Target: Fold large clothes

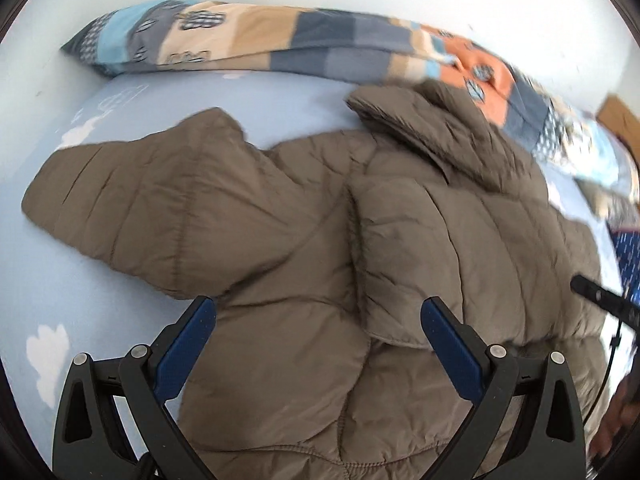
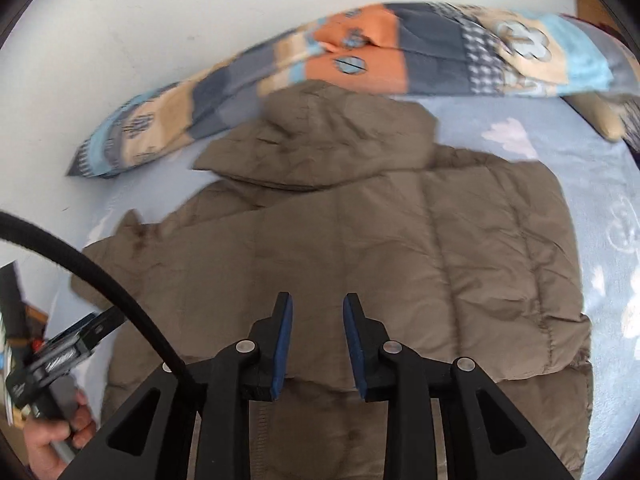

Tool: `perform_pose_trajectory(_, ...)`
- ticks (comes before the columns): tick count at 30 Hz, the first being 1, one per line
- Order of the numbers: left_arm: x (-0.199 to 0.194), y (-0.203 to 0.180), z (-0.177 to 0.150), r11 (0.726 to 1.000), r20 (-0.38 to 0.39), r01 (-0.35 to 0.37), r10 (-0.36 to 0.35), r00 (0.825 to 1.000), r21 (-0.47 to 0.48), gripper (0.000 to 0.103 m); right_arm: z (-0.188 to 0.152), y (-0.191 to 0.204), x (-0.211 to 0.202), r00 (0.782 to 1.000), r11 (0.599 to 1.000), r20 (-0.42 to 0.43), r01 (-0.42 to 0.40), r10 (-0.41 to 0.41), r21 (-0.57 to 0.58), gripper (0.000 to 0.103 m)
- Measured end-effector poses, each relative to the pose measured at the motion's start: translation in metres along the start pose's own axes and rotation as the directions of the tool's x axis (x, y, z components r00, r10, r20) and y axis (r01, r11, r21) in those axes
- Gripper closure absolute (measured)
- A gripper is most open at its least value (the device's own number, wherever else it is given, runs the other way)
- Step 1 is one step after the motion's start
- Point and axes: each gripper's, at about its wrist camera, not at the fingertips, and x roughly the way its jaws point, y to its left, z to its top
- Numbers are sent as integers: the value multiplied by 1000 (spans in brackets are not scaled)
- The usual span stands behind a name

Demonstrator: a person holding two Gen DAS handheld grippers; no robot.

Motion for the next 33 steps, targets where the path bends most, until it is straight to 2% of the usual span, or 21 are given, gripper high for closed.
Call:
perform_pose_trajectory(2, 8, -9, -4, 998, -17, -44, 44, 999, 38, 1, 0, -13, 6, 999, 999, -18, 28, -27, 26, 74)
perform_pose_trajectory(5, 17, -16, -8, 992, -35, -93, 96, 995, 82, 1, -4, -35, 20, 998, 997, -61, 26, -21, 75, 74)
perform_pose_trajectory(8, 11, -16, -7, 992, -21, -88, 90, 996, 93, 1, -5, -45, 26, 997, 994, -79, -1, 10, 112, 74)
perform_pose_trajectory(12, -7, -7, 0, 997, 31, -66, 64, 997, 48, 1, 6, -46, 4, 1000, 994, -11, 16, -15, 105, 74)
perform_pose_trajectory(15, -16, 2, 4, 998, 52, -55, 54, 997, 14, 1, 15, -64, -18, 996, 989, 57, 67, -75, 129, 72)
perform_pose_trajectory(17, -18, 8, 5, 999, 49, -54, 54, 997, -1, 1, 16, -85, -26, 986, 977, 71, 137, -150, 165, 70)
perform_pose_trajectory(19, -17, 12, 6, 999, 41, -52, 52, 998, -8, 1, 13, -104, -25, 978, 964, 53, 189, -202, 188, 70)
perform_pose_trajectory(22, -17, 19, 7, 999, 30, -37, 38, 999, -31, 1, 0, -126, 0, 989, 960, -49, 147, -139, 240, 70)
perform_pose_trajectory(26, -22, 30, 8, 998, 32, -23, 25, 999, -62, 1, 4, -115, -4, 982, 961, -43, 188, -183, 203, 67)
perform_pose_trajectory(29, -28, 40, 10, 996, 45, -26, 30, 999, -83, 1, 14, -86, -24, 983, 975, 42, 170, -177, 143, 67)
perform_pose_trajectory(33, -33, 62, 13, 991, 49, -28, 35, 998, -132, 1, 17, -32, -35, 992, 995, 74, 98, -99, 24, 67)
